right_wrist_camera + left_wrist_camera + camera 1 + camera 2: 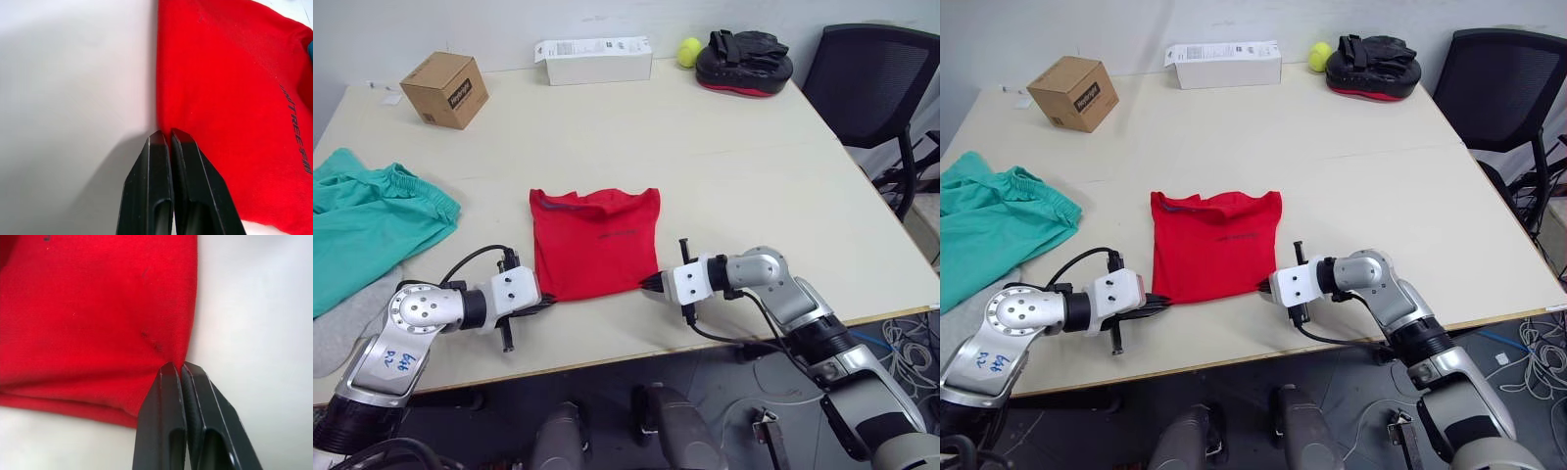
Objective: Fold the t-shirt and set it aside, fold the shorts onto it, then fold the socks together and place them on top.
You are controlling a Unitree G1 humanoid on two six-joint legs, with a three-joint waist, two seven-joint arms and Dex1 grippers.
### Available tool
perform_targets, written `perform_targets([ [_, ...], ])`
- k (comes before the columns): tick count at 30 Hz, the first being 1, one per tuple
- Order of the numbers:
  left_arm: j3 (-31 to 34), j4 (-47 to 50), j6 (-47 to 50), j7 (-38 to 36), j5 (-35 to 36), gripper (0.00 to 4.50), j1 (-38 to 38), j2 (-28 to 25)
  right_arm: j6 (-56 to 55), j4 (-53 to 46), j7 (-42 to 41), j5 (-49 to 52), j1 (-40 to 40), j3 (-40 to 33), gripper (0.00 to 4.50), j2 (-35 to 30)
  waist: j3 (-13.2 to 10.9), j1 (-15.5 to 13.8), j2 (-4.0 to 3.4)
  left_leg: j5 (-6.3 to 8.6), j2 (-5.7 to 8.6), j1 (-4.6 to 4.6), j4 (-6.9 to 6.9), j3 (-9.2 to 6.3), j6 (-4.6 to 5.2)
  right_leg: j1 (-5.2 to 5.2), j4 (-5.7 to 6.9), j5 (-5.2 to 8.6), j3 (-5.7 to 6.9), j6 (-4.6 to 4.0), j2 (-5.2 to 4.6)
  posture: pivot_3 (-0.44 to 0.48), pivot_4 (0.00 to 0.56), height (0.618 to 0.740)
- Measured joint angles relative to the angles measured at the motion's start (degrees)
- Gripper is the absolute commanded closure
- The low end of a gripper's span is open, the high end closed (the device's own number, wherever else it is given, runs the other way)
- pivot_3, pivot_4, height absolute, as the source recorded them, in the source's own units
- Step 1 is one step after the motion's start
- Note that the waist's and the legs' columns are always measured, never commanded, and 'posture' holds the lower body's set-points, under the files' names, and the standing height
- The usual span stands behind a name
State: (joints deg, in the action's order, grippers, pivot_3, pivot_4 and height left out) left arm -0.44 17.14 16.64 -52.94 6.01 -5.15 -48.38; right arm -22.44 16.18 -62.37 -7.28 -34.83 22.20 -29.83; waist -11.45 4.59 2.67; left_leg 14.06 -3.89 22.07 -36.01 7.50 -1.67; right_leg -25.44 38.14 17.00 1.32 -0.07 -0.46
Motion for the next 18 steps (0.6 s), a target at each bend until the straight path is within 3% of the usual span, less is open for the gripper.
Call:
perform_targets([
  [10,5.3,9.3,3.1,-4.9,7.5,4.46,13.5,-4.0,8.0,-15.1,-11.7,13.7,8.1,-0.1,4.5,-6.7,0.0,0.0,0.01,0.18,-0.04,0.02,0.0,-0.01,0.07,0.02,-0.15,0.05,-0.01,0.02,0.01,0.0,0.15,0.74],
  [17,6.7,11.6,4.1,-4.8,8.5,4.46,17.8,-4.1,12.9,-20.7,-10.6,16.0,13.2,-0.3,4.5,-8.6,0.0,-0.4,0.02,0.11,0.06,0.02,-0.05,-0.05,0.21,0.08,-0.31,0.1,-0.04,-0.08,-0.02,0.0,0.15,0.74],
  [18,7.0,11.6,4.6,-4.2,8.9,4.26,17.8,-3.4,13.8,-20.8,-10.0,15.8,13.3,-0.3,4.5,-8.6,0.0,-0.4,0.02,0.11,0.07,0.02,-0.04,-0.05,0.23,0.08,-0.32,0.1,-0.05,-0.08,-0.02,0.0,0.15,0.74],
])
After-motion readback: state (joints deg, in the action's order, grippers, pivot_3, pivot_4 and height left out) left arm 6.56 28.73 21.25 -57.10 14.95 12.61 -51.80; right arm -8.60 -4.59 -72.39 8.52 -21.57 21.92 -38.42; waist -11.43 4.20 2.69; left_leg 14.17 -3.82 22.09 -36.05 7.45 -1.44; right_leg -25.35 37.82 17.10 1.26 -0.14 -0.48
